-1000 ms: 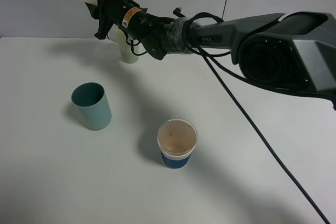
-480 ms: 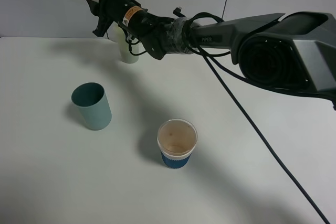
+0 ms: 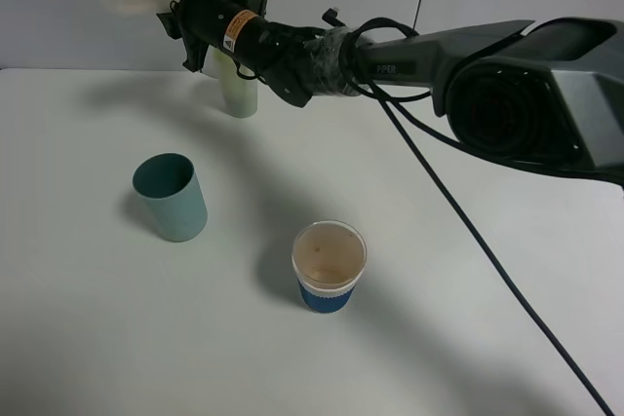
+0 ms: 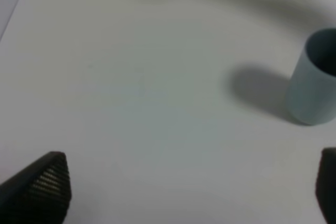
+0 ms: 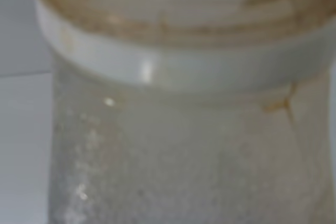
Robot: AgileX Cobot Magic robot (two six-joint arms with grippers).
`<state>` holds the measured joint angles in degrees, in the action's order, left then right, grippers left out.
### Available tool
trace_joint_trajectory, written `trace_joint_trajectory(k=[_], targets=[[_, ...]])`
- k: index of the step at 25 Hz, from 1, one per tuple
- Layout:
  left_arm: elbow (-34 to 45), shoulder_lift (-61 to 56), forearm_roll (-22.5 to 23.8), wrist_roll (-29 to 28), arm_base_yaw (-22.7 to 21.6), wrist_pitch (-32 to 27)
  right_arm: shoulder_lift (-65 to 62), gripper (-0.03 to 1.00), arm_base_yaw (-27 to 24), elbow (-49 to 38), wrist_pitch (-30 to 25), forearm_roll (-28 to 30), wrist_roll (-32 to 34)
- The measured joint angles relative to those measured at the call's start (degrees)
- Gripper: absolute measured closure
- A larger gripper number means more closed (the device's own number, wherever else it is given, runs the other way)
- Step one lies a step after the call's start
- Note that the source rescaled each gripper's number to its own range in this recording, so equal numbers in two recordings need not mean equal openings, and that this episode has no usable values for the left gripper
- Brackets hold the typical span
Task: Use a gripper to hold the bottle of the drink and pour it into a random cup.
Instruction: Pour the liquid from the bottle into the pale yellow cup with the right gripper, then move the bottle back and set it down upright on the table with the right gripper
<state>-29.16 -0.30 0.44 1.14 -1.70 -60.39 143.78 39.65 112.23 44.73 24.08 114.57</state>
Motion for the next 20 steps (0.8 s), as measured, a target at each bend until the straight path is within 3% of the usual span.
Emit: trace_joint_trajectory(k=[4,12,20], targets=[[0.00,0.00,0.00,0.00,0.00,0.00,-2.48,0.95,0.00,0.00,-3.73,4.75,-6.53],[0.00,0.00,0.00,0.00,0.00,0.00,-9.51,0.95,0.00,0.00,-17.68,22.93,-18.47],[0.00,0.00,0.00,0.00,0.00,0.00,-14.25,0.95,0.00,0.00,-24.51,39.87,-21.66]])
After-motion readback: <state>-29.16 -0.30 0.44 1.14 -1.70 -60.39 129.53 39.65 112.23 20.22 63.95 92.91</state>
